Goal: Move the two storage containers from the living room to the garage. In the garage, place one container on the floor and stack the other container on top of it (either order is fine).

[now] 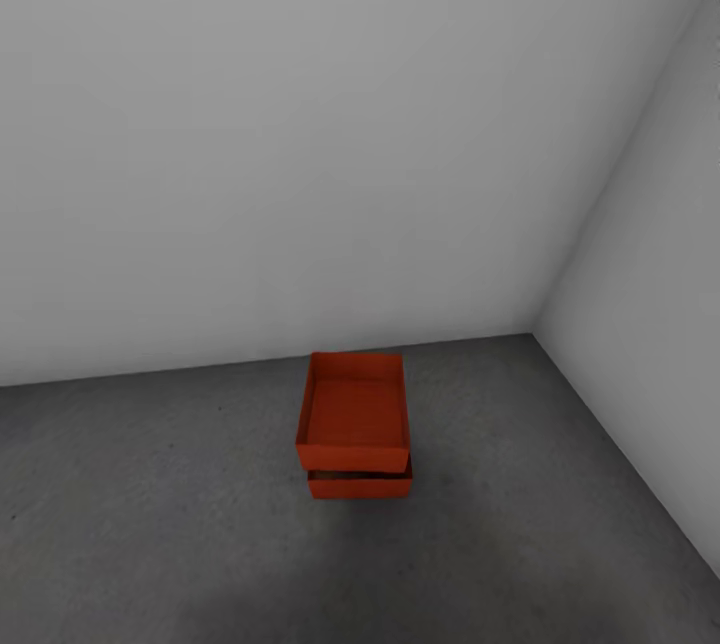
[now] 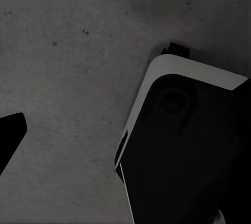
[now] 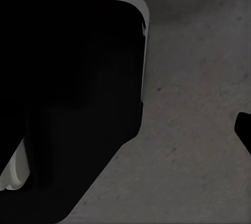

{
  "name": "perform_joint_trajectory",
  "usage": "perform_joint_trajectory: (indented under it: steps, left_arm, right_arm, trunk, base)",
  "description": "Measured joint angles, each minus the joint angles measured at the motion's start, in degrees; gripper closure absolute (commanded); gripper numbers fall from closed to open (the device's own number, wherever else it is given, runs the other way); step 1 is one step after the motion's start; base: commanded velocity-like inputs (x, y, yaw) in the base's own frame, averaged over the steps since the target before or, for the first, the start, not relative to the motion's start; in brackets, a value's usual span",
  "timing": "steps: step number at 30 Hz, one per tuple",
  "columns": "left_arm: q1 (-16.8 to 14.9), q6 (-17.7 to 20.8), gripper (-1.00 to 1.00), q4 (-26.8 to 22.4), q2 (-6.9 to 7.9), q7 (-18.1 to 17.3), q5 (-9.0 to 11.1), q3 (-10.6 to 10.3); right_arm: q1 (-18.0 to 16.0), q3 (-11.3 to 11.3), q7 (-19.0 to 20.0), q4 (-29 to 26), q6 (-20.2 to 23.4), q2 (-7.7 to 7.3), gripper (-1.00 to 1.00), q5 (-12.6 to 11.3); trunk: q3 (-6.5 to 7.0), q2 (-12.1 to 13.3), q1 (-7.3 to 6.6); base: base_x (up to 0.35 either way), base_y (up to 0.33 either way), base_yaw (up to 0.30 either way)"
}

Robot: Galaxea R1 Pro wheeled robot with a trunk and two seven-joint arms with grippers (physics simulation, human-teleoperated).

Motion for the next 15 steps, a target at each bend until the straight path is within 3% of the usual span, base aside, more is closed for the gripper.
perform_joint_trajectory:
  steps: [15]
  left_arm:
    - [0.0,0.0,-1.0,0.01,0.0,0.0,0.04,0.0]
  right_arm:
    - [0.0,0.0,0.01,0.0,-0.01,0.09,-1.0,0.06]
  trunk:
    - [1.36,0.0,0.0]
  base:
    - [0.0,0.0,0.0]
